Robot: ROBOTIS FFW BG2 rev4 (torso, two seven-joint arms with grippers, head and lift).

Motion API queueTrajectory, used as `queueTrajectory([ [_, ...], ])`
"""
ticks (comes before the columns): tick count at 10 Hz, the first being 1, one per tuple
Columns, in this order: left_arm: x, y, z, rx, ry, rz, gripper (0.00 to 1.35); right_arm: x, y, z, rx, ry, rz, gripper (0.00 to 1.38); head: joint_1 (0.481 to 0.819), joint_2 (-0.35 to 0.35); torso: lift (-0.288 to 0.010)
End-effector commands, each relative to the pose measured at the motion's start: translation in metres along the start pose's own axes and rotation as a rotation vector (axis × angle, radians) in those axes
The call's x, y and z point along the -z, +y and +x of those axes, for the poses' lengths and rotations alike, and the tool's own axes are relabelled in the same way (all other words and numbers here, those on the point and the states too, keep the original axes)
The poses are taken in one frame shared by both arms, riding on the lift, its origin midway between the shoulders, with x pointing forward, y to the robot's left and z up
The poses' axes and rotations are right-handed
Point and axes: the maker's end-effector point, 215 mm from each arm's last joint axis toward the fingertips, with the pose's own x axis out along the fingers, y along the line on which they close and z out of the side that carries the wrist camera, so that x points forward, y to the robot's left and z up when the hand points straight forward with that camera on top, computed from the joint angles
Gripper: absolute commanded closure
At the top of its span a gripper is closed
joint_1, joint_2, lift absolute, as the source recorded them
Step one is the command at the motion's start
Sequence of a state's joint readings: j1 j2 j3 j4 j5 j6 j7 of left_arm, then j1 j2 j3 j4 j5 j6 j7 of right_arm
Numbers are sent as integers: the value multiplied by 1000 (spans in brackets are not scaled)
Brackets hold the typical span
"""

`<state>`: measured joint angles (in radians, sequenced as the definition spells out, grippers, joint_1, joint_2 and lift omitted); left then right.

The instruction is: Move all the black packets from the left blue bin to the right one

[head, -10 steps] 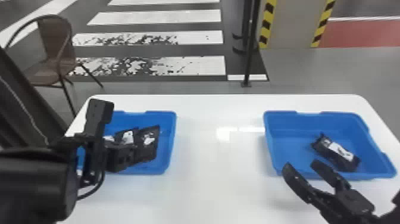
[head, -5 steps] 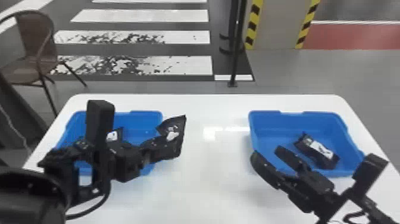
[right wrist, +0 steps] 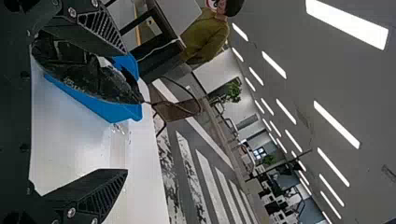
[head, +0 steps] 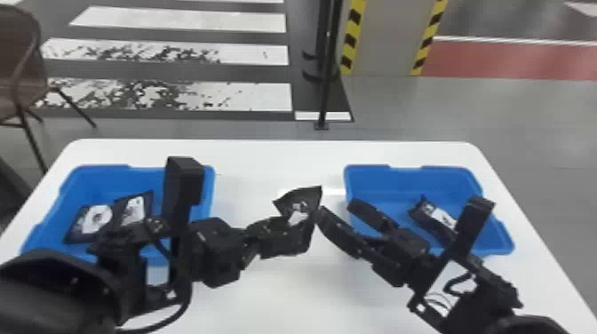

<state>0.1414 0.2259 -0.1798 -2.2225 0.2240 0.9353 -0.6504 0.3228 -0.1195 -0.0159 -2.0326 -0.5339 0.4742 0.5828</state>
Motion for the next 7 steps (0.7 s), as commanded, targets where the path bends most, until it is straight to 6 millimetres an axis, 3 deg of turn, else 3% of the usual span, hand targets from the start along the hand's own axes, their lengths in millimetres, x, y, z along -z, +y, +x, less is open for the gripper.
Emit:
queueTrajectory([
  [1, -1, -16, 11, 47, 1, 2, 1167, 2, 10, 10, -31, 4, 10, 134, 695, -87, -140],
  [3, -4, -24, 20, 77, -2, 9, 1167, 7, 22, 17, -59, 9, 26, 171, 695, -94, -140],
  [4, -5, -29, 24, 91, -3, 10, 1167, 11, 22, 20, -61, 16, 34, 432, 695, -93, -140],
  [5, -6, -32, 25, 98, -4, 11, 1167, 11, 18, 21, -55, 3, 42, 875, 695, -94, -140],
  [6, -5, -33, 25, 101, -4, 7, 1167, 2, 15, 21, -45, -21, 29, 1138, 695, -98, -140],
  [7, -5, -32, 24, 99, -5, 6, 1167, -7, 13, 21, -37, -49, 12, 1279, 695, -102, -140],
])
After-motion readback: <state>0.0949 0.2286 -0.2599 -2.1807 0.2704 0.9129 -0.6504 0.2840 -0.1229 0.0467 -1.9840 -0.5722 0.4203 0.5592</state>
